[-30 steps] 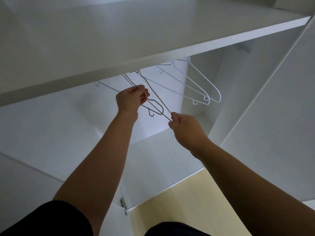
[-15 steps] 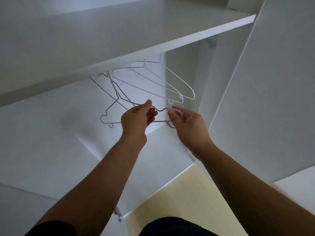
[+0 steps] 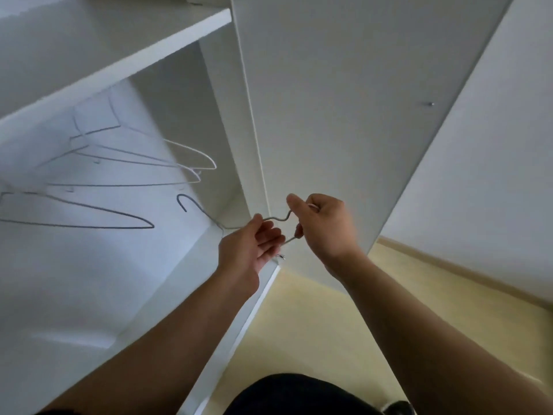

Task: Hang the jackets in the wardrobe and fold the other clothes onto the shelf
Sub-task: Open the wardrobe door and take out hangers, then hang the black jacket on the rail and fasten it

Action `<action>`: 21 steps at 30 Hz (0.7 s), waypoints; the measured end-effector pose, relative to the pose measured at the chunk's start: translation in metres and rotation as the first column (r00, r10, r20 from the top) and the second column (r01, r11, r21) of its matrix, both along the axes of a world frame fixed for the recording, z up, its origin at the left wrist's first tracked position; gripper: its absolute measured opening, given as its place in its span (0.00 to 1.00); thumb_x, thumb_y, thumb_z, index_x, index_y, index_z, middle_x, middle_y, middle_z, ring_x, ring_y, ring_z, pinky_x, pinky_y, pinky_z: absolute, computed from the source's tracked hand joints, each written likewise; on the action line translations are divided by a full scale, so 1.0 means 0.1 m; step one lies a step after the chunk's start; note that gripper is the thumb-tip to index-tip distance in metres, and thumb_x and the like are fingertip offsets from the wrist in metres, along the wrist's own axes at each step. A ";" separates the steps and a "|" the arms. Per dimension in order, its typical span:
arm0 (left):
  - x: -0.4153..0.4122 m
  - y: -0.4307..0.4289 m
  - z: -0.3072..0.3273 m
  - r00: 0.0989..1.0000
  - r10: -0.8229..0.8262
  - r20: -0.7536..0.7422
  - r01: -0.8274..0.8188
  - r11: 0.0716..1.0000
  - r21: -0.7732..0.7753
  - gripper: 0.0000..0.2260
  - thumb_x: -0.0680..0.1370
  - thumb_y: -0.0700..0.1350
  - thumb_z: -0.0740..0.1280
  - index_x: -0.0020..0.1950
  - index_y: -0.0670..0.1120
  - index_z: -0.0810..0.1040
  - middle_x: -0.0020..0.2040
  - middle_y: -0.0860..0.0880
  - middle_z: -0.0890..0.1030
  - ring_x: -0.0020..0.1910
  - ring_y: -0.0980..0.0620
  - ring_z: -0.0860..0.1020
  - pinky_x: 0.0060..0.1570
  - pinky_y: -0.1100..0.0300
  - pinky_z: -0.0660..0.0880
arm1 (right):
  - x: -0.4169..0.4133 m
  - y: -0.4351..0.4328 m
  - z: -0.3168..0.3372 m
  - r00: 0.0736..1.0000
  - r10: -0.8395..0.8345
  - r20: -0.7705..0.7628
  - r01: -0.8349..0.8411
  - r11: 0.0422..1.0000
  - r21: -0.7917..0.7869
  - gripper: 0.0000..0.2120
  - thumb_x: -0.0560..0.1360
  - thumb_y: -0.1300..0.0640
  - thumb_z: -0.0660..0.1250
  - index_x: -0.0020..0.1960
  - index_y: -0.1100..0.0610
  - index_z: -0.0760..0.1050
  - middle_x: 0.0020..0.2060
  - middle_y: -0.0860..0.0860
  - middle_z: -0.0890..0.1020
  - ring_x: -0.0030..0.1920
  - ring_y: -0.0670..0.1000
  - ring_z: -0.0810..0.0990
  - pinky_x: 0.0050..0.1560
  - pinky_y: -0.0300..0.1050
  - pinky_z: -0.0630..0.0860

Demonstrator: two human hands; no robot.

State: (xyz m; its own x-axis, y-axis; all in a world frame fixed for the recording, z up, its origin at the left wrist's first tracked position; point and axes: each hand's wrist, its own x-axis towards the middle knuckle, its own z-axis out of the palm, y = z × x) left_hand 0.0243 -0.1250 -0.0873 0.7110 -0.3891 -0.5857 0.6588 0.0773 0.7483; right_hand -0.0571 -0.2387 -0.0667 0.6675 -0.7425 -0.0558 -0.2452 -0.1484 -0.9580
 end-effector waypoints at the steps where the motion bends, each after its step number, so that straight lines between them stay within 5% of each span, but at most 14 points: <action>1: -0.09 -0.16 -0.06 0.998 -0.051 -0.023 0.052 0.998 0.027 0.12 0.82 0.47 0.69 0.47 0.38 0.82 0.40 0.41 0.86 0.39 0.44 0.86 0.44 0.54 0.83 | -0.14 -0.10 -0.05 0.998 -0.047 -0.034 0.047 0.999 -0.004 0.24 0.76 0.42 0.68 0.36 0.63 0.72 0.29 0.57 0.79 0.27 0.45 0.77 0.30 0.41 0.71; 7: -0.98 -1.15 -0.50 0.872 -0.462 -0.161 0.483 0.865 0.137 0.17 0.84 0.50 0.62 0.43 0.40 0.79 0.34 0.43 0.83 0.31 0.47 0.84 0.38 0.58 0.80 | -1.25 -0.72 -0.32 0.944 -0.296 -0.145 0.299 0.954 0.000 0.22 0.77 0.45 0.67 0.31 0.54 0.64 0.22 0.45 0.64 0.24 0.46 0.62 0.26 0.41 0.62; 14: -2.54 -2.25 -0.83 0.489 -0.849 -0.197 0.871 0.463 0.165 0.19 0.86 0.52 0.58 0.44 0.42 0.79 0.34 0.44 0.82 0.31 0.49 0.82 0.38 0.57 0.77 | -2.98 -1.39 -0.41 0.768 -0.599 -0.226 0.604 0.795 -0.056 0.25 0.79 0.45 0.66 0.29 0.54 0.63 0.18 0.44 0.66 0.22 0.45 0.64 0.23 0.37 0.61; 21: -4.27 -3.18 -0.78 0.112 -0.994 -0.016 0.966 0.105 0.235 0.18 0.84 0.54 0.61 0.44 0.42 0.78 0.35 0.45 0.81 0.33 0.48 0.82 0.34 0.60 0.76 | -4.64 -1.85 -0.26 0.516 -0.833 -0.200 0.821 0.548 -0.163 0.25 0.81 0.44 0.64 0.31 0.59 0.70 0.21 0.46 0.68 0.24 0.45 0.66 0.30 0.45 0.68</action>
State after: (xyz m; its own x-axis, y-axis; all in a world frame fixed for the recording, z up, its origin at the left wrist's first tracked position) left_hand -0.4023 -0.4430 -0.1657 -0.1603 -0.7231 -0.6719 -0.0253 -0.6774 0.7351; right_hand -0.5212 -0.4237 -0.0931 -0.2783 -0.9582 -0.0667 -0.4831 0.1996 -0.8525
